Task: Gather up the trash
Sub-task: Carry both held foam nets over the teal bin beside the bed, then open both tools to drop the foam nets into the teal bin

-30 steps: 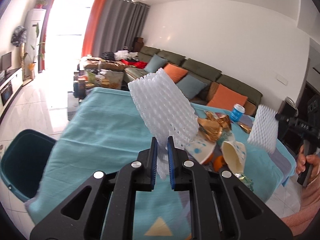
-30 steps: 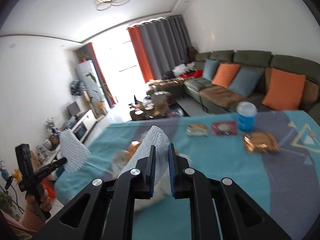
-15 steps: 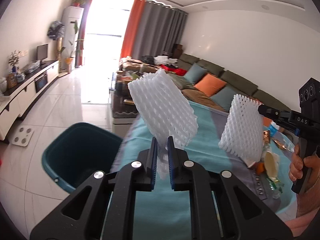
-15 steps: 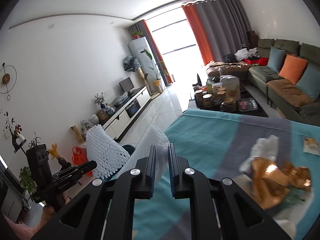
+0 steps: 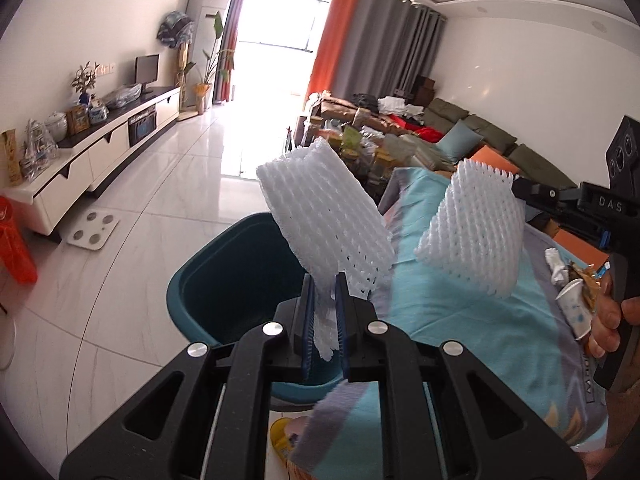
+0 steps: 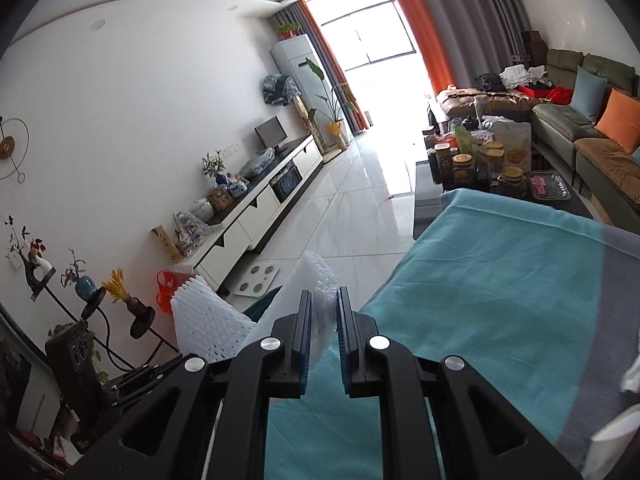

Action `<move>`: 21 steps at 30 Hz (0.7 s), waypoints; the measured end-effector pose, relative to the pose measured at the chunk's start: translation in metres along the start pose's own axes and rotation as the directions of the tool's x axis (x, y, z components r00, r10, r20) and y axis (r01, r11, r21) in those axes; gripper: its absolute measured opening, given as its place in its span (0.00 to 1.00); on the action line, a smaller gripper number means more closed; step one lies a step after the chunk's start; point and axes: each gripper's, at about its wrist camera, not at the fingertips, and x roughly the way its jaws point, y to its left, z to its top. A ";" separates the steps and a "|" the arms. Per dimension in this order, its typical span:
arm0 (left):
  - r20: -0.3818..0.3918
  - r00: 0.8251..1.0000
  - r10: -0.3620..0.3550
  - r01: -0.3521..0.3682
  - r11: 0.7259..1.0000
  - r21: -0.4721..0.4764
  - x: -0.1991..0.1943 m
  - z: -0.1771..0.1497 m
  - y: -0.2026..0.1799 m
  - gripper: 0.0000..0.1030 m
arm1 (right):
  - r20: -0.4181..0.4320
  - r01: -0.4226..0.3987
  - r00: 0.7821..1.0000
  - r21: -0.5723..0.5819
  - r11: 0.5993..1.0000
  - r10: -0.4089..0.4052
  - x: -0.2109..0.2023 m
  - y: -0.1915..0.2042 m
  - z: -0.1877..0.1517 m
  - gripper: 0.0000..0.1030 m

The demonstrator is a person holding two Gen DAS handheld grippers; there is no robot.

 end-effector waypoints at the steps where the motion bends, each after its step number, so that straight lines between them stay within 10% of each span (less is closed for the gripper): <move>1: -0.010 1.000 0.008 -0.008 1.000 -0.004 0.005 -0.002 0.000 0.10 | -0.010 0.005 1.000 -0.005 1.000 -0.005 0.008 0.004 0.000 0.11; 21: -0.168 0.979 0.115 -0.119 0.993 -0.016 0.087 -0.013 0.022 0.12 | -0.226 0.082 0.970 -0.061 0.995 -0.094 0.118 0.039 -0.017 0.18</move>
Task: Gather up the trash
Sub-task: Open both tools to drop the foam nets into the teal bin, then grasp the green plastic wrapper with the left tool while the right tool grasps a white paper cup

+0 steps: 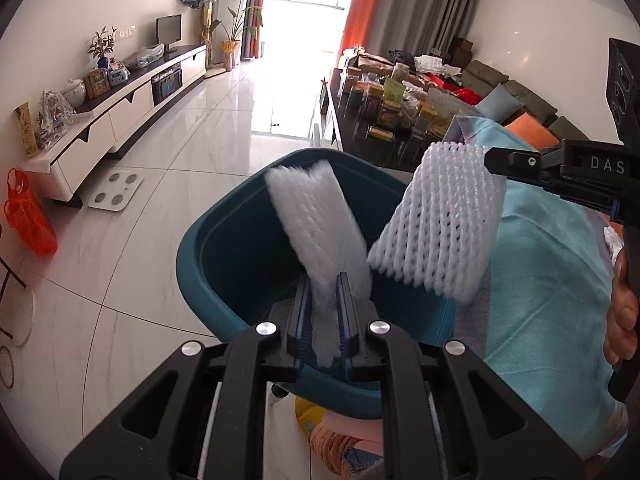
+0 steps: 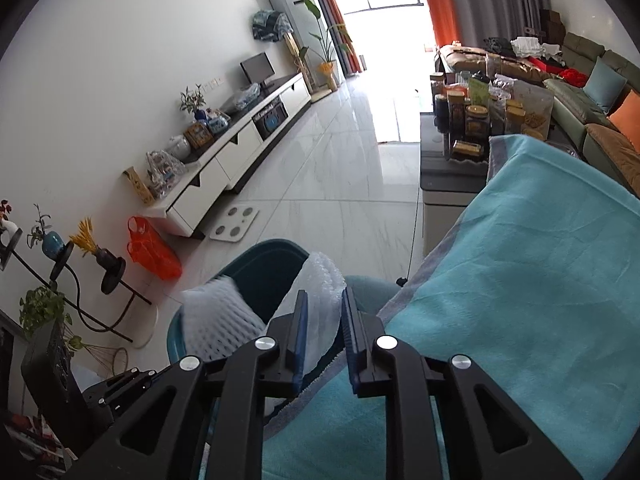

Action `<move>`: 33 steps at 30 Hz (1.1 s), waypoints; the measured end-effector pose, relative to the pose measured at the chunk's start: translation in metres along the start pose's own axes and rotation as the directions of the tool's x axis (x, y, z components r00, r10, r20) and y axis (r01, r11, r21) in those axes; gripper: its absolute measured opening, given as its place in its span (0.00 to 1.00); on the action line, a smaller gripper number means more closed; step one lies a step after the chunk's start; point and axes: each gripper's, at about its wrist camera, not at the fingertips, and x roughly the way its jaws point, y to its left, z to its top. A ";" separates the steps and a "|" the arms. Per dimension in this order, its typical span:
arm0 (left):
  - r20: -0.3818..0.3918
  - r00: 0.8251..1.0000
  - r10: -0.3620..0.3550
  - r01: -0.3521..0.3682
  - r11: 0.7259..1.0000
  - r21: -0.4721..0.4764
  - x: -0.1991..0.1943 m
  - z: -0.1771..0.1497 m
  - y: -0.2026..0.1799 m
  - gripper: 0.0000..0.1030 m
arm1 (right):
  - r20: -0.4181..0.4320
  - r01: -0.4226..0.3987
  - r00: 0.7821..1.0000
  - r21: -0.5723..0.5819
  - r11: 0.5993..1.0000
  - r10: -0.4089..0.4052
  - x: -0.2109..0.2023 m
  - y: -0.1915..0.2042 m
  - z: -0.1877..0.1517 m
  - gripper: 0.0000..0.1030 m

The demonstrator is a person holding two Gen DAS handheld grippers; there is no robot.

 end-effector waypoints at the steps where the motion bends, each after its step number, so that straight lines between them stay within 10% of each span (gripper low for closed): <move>1: -0.003 1.000 0.005 -0.005 1.000 0.000 0.004 0.002 -0.001 0.15 | -0.010 -0.006 1.000 0.003 1.000 0.006 0.003 0.001 -0.001 0.20; 20: 0.160 0.986 -0.036 0.032 0.999 0.028 -0.036 -0.002 -0.036 0.46 | 0.030 -0.076 0.997 0.028 0.997 0.075 -0.041 0.003 -0.001 0.37; 28: 0.237 0.933 -0.270 0.227 0.954 0.196 -0.090 -0.014 -0.106 0.61 | 0.175 -0.114 0.978 -0.024 0.993 0.117 -0.139 0.000 -0.006 0.45; 33: 0.161 0.876 -0.454 0.390 0.865 0.316 -0.106 -0.033 -0.167 0.61 | 0.282 -0.097 0.954 -0.041 0.994 0.105 -0.213 -0.022 -0.019 0.51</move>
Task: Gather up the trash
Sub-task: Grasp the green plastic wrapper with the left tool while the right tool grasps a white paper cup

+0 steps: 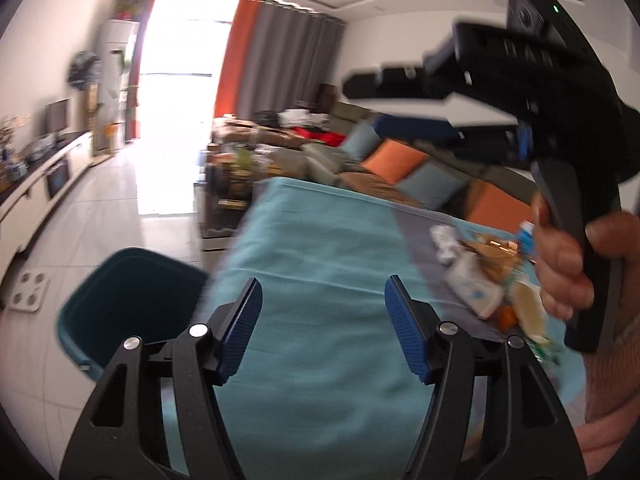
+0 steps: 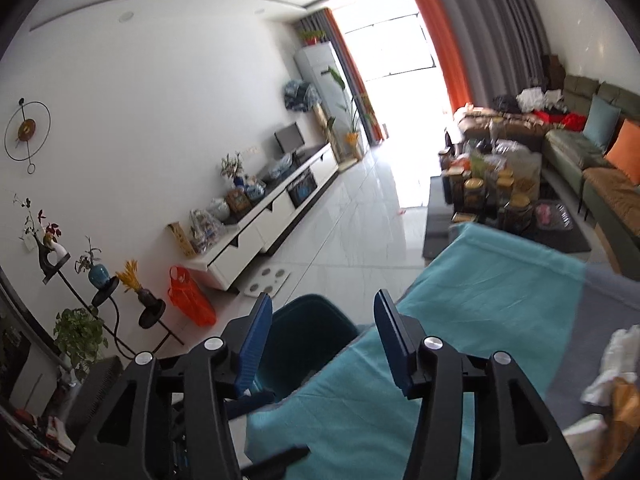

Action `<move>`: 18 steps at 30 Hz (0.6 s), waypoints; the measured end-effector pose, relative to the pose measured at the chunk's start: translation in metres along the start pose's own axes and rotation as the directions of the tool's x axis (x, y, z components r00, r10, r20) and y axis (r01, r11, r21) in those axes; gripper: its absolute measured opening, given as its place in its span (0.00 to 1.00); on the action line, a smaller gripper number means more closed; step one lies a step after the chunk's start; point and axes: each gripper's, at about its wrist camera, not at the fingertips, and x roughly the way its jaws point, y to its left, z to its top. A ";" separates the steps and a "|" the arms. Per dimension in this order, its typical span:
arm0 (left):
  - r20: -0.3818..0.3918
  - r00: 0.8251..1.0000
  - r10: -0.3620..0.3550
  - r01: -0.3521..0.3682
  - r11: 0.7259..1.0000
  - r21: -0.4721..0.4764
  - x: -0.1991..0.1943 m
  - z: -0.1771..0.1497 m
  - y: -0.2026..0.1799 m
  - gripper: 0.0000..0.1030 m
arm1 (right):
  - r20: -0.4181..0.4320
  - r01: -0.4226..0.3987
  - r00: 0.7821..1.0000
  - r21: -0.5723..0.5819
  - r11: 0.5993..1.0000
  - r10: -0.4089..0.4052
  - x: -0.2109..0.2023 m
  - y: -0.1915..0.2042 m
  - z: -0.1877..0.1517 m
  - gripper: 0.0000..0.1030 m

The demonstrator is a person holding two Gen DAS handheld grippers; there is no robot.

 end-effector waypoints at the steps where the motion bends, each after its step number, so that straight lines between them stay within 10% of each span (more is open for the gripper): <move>1: -0.012 0.999 -0.042 0.042 0.999 0.018 0.004 -0.002 -0.014 0.61 | 0.021 0.011 1.000 -0.003 1.000 -0.011 -0.016 -0.005 -0.001 0.51; 11: -0.185 0.897 -0.401 0.425 0.898 0.117 0.037 -0.044 -0.141 0.63 | 0.070 0.251 0.964 0.085 0.964 -0.257 -0.122 -0.096 -0.047 0.55; 18: -0.310 0.812 -0.494 0.549 0.828 0.117 0.062 -0.067 -0.194 0.65 | -0.007 0.393 0.916 0.224 0.892 -0.402 -0.154 -0.162 -0.108 0.58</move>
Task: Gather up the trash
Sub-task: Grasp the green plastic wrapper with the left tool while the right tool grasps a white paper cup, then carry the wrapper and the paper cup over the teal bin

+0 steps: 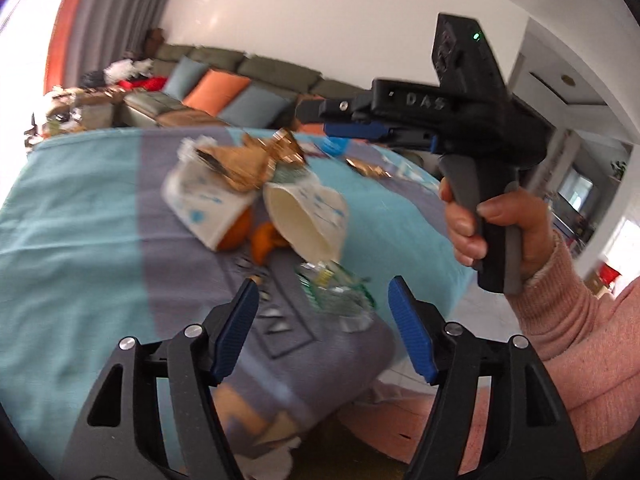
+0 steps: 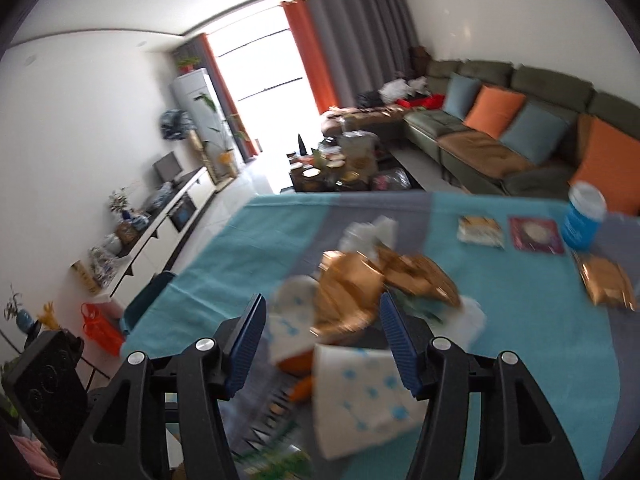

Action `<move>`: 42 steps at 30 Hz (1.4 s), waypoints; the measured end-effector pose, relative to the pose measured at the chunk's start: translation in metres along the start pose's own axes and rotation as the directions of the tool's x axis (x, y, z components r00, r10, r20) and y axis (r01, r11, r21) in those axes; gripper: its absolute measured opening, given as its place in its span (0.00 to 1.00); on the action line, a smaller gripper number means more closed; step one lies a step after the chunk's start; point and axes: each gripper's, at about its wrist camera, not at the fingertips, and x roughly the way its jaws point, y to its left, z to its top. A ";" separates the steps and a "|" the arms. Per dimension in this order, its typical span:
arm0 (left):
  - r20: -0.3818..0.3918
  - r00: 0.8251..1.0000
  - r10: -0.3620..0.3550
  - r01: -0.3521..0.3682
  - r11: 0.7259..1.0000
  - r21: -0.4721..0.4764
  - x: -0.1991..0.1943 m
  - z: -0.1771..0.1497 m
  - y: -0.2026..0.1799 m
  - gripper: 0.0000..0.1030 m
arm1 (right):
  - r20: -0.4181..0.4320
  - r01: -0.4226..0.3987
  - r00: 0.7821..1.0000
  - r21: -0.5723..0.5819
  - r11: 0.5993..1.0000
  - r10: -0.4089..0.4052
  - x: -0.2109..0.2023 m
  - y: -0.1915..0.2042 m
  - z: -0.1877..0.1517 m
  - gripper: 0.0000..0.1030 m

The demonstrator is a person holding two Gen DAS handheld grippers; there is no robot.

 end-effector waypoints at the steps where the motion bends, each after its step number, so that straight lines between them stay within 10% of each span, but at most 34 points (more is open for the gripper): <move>1: -0.014 1.000 -0.011 0.011 1.000 -0.004 0.004 -0.001 -0.001 0.66 | -0.008 0.011 1.000 0.015 1.000 -0.011 0.002 -0.005 -0.006 0.61; 11: -0.115 0.992 -0.046 0.035 0.995 -0.093 0.051 0.001 0.007 0.65 | -0.104 0.051 0.993 0.018 0.999 -0.048 0.016 -0.033 -0.062 0.76; 21: -0.156 0.986 -0.061 0.034 0.984 -0.173 0.065 0.000 0.037 0.18 | -0.138 -0.002 0.990 0.014 1.000 0.004 0.025 -0.030 -0.076 0.78; 34: -0.094 0.996 -0.004 -0.012 0.984 -0.175 0.026 0.000 0.051 0.14 | -0.095 -0.070 0.992 0.083 0.994 0.077 0.014 -0.042 -0.069 0.17; 42: -0.043 0.997 0.070 -0.077 0.984 -0.163 0.001 0.005 0.055 0.13 | -0.053 -0.126 0.990 0.073 0.989 0.130 -0.002 -0.031 -0.063 0.12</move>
